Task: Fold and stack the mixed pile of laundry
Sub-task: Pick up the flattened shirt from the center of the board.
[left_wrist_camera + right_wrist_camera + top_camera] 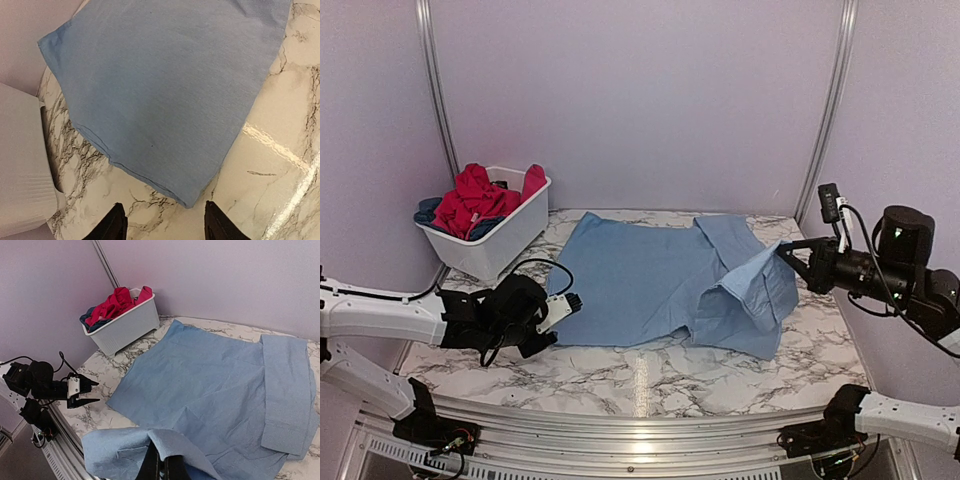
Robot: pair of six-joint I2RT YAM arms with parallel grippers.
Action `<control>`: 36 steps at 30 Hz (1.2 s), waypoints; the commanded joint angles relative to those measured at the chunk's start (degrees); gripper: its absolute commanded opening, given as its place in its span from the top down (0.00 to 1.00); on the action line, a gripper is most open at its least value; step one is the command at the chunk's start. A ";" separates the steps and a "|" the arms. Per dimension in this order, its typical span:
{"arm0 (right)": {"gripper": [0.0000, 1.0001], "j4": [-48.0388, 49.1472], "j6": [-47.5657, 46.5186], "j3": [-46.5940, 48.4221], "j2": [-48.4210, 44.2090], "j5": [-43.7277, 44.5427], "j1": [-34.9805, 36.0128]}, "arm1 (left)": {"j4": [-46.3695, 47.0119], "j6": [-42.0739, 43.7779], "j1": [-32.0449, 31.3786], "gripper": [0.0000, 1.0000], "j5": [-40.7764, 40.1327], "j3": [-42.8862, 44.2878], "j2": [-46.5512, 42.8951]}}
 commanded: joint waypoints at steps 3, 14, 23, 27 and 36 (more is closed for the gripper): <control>1.00 2.57 -0.18 -1.82 -0.81 -0.41 0.35 | 4.52 4.79 -0.73 0.44 13.32 -1.65 5.73; 1.00 1.90 1.13 -2.75 -3.23 1.23 0.36 | 2.10 13.35 -0.67 0.52 8.57 4.15 19.71; 1.00 1.48 0.92 -2.89 -3.21 2.60 0.35 | 2.55 16.64 1.43 0.97 4.05 6.46 23.87; 1.00 -0.06 1.11 -2.69 -3.58 3.07 0.39 | 3.11 15.40 0.32 1.00 3.92 5.16 17.02; 1.00 -4.29 2.33 0.28 -7.01 2.60 0.35 | -3.22 10.02 -3.22 1.00 3.14 2.37 0.54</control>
